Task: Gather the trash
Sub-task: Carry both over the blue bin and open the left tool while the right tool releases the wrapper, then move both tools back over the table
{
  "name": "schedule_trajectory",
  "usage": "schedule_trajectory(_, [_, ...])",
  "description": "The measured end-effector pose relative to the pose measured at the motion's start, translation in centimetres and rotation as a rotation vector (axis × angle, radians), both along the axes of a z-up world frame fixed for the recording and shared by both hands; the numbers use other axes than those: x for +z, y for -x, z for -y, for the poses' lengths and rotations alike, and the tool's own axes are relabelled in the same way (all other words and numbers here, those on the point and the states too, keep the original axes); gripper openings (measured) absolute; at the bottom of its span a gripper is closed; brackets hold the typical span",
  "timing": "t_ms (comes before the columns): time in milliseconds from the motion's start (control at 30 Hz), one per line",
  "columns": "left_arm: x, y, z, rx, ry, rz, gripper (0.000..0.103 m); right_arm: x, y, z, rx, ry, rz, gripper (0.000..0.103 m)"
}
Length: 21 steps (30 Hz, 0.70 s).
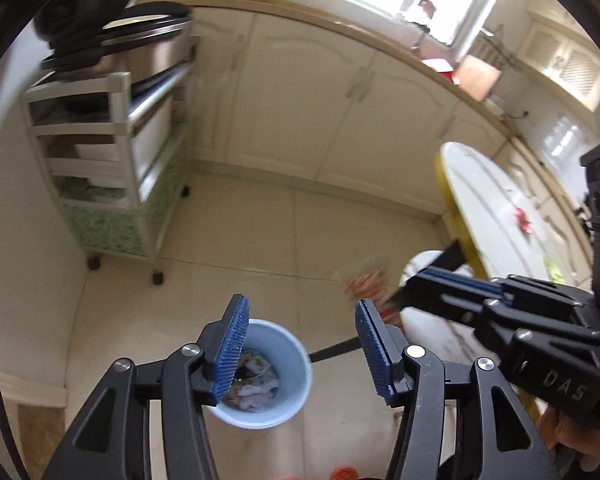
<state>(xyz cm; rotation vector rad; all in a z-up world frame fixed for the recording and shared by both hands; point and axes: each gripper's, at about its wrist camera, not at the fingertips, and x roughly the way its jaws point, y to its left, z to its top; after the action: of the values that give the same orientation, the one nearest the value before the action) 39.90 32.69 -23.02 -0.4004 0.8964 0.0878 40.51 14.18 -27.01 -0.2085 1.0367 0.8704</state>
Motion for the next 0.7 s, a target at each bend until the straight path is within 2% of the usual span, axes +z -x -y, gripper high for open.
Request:
schedule_trajectory(67, [0.0,0.2,0.1,0.02,-0.008,-0.012,0.056,-0.2,-0.2,-0.3,-0.009,0.005,0.0,0.017])
schedule_trajectory(133, [0.4,0.5,0.3,0.031,-0.026,-0.013,0.056,0.1,-0.1,-0.2,-0.013,-0.002,0.009,0.029])
schedule_trajectory(200, [1.0,0.9,1.0,0.039,-0.037,-0.007,0.057,0.6,0.2,0.3,-0.016,-0.011,0.021,0.036])
schedule_trajectory(267, [1.7,1.2,1.4,0.042,-0.043,0.01,0.06,1.4,0.4,0.9,-0.018,-0.019,0.038,0.036])
schedule_trajectory(333, [2.8,1.5,2.2,0.041,-0.066,0.029,0.063,2.5,0.5,1.9,-0.031,-0.033,0.064,0.044])
schedule_trajectory(400, [3.9,1.7,3.4,0.029,-0.09,0.055,0.065,3.8,0.5,3.3,-0.041,-0.041,0.097,0.051])
schedule_trajectory(567, [6.4,1.4,7.2,-0.009,-0.131,0.121,0.074,7.3,-0.1,9.0,-0.098,-0.046,0.191,0.056])
schedule_trajectory(633, [7.2,0.9,9.3,-0.041,-0.14,0.144,0.081,8.4,-0.7,11.8,-0.143,-0.038,0.222,0.067])
schedule_trajectory(700, [7.9,0.1,11.6,-0.078,-0.152,0.162,0.085,9.3,-1.4,14.3,-0.189,-0.022,0.25,0.072])
